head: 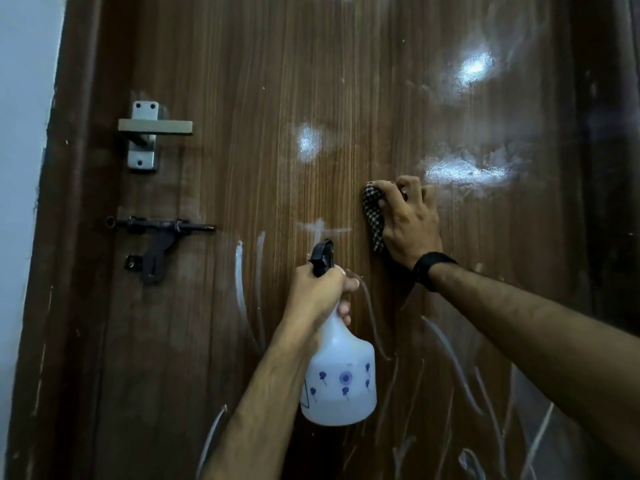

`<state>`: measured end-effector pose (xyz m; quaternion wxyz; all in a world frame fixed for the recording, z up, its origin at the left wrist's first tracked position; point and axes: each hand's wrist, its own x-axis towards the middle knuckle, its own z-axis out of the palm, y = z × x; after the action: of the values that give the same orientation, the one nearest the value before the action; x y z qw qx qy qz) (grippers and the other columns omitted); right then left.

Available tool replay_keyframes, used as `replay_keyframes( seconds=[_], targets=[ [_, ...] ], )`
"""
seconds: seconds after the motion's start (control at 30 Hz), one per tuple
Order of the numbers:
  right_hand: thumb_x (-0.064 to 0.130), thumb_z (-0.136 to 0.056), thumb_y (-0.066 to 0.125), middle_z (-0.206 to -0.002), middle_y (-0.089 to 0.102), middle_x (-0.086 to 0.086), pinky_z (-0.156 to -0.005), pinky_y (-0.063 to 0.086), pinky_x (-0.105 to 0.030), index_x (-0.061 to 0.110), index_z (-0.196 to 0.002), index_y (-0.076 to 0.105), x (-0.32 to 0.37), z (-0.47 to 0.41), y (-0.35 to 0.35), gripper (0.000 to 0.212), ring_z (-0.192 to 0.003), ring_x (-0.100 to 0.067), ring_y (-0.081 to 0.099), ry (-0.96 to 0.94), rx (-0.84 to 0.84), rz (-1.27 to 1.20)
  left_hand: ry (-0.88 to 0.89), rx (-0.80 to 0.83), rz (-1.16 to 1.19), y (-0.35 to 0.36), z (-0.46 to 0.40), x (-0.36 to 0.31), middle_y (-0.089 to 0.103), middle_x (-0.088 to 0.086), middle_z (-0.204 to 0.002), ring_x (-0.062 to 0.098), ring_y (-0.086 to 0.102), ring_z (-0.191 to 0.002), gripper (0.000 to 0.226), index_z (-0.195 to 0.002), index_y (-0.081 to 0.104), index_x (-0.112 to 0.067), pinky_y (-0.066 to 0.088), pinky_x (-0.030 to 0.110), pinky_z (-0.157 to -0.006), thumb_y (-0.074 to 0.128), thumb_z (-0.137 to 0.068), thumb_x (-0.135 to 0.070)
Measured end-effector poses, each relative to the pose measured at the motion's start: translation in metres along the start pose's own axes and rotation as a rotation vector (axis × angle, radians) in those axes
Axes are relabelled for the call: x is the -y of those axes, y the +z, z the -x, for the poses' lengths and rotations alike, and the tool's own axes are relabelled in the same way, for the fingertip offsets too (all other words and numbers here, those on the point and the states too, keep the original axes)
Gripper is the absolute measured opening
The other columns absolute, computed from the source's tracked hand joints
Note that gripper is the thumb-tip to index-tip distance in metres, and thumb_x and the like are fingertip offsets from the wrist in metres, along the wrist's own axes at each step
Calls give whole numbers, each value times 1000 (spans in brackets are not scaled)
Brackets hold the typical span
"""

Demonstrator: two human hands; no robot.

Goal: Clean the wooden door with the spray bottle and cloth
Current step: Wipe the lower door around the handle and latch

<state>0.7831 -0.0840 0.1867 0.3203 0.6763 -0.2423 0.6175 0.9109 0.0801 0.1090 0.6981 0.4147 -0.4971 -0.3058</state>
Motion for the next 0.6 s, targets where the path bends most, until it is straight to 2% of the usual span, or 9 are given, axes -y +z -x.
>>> replay_keyframes(
  seconds=[0.1,0.2,0.37,0.47,0.6],
  targets=[
    [38,-100,50,-127,38,-4,-85,39,-37,24,-135,52,-1,5,-2,38,-104,-22,31,-47,-7,29,33,-50,-22,3,-2,-2,55,-9,-45,9,43,-37,22,-76,57,-13,42,27,-44,58,-91,3],
    [42,-98,53,-128,36,-3,-86,39,-39,22,-137,51,-1,18,-1,43,-104,-24,34,-104,3,68,48,-55,-28,2,0,-1,56,-10,-45,9,44,-38,22,-77,56,-14,42,27,-44,56,-92,2],
    [32,-99,53,-128,38,-7,-90,45,-47,20,-134,53,2,11,2,37,-109,-24,31,-85,26,28,54,-49,-5,-2,-1,3,59,-11,-48,7,45,-39,18,-82,59,-14,44,26,-44,56,-95,-1],
    [28,-99,51,-129,42,-11,-95,41,-45,21,-133,48,18,-21,6,34,-111,-24,31,-32,34,9,59,-47,-34,0,-4,6,56,-11,-46,7,45,-39,22,-79,57,-15,44,27,-45,56,-95,-1],
    [21,-97,54,-121,47,-12,-85,42,-40,24,-124,32,34,-28,16,35,-102,-28,38,-78,-11,-54,47,-70,-11,-8,-6,12,60,-8,-54,7,45,-39,13,-89,57,-14,44,26,-44,57,-96,-3]
  ],
)
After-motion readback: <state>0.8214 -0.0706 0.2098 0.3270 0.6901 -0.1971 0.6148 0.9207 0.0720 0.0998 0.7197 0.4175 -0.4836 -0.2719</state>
